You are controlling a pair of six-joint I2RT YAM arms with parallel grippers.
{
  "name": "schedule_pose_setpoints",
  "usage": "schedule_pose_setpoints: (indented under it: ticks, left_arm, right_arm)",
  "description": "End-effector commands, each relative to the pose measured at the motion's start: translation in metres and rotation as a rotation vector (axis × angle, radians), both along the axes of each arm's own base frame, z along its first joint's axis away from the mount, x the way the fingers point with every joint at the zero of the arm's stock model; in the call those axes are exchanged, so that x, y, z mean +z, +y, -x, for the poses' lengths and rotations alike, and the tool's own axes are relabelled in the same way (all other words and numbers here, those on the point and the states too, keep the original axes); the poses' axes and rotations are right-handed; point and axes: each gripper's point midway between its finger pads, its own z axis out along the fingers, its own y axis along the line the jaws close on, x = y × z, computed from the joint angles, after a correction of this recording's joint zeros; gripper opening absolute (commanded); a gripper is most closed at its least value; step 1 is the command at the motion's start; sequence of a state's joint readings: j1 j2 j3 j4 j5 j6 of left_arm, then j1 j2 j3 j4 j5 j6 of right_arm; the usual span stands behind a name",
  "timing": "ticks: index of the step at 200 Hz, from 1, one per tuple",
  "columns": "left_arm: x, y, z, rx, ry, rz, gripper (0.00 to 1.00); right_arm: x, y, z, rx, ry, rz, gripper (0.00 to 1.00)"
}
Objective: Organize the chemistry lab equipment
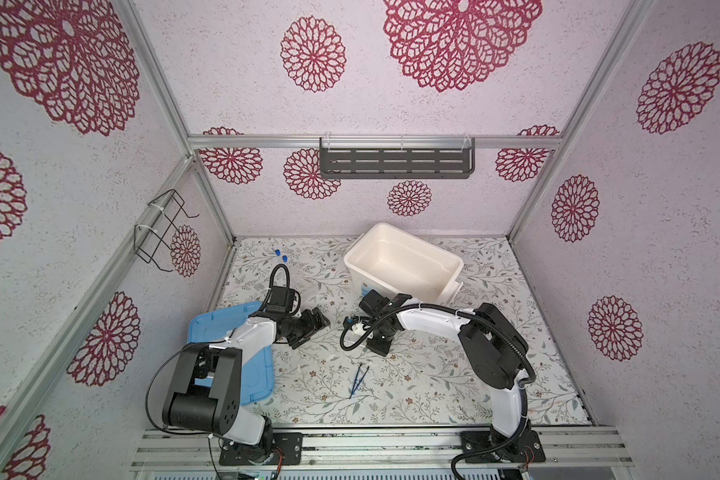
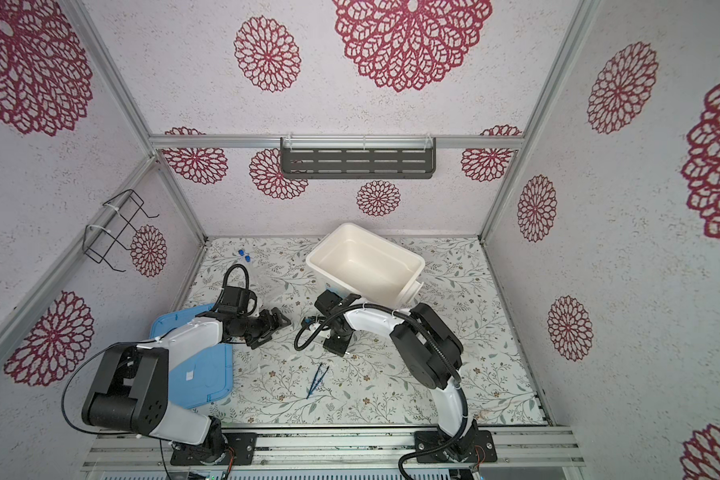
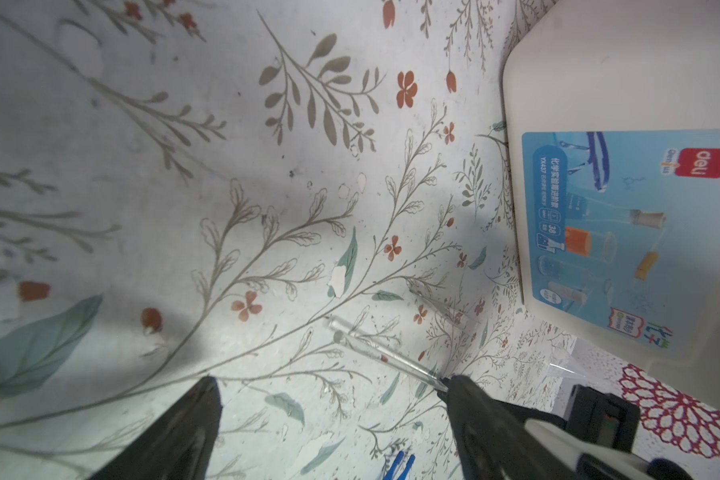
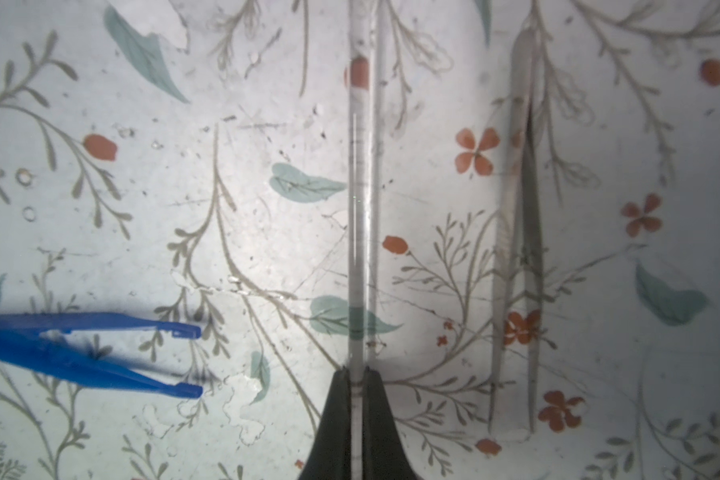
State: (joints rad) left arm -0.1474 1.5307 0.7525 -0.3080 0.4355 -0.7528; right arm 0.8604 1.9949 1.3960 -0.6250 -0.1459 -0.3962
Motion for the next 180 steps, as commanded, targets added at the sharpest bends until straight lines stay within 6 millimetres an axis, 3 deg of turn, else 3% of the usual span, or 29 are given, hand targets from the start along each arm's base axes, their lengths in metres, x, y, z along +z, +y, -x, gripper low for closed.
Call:
schedule_pose_setpoints:
  ticks: [1,65,79,104,130,159,180]
  left_arm:
    - [0.003,-0.004,-0.011,-0.004,-0.018,0.029,0.87]
    - [-0.006,-0.01,-0.02,-0.005,0.005,0.059,0.83]
    - [-0.006,-0.009,-0.022,-0.001,0.007,0.057,0.8]
    - [0.0,-0.005,-0.025,0.026,-0.008,0.046,0.8]
    - [0.009,0.0,-0.029,0.056,-0.029,0.046,0.8]
    - [0.015,0.008,-0.031,0.095,-0.036,0.054,0.8]
    - [0.02,0.016,-0.031,0.12,-0.045,0.049,0.8]
  right_arm:
    - [0.022,0.008,0.001,-0.019,-0.023,-0.073,0.04]
    - [0.026,0.013,0.002,-0.027,-0.05,-0.122,0.04]
    - [0.026,0.014,0.0,-0.038,-0.054,-0.122,0.12]
    - [0.039,0.028,-0.004,-0.048,-0.057,-0.146,0.34]
    - [0.045,0.05,-0.007,-0.069,-0.061,-0.172,0.38]
    - [0.033,0.063,-0.008,-0.067,-0.07,-0.115,0.39]
    - [0.021,0.058,-0.015,-0.106,-0.098,-0.032,0.38]
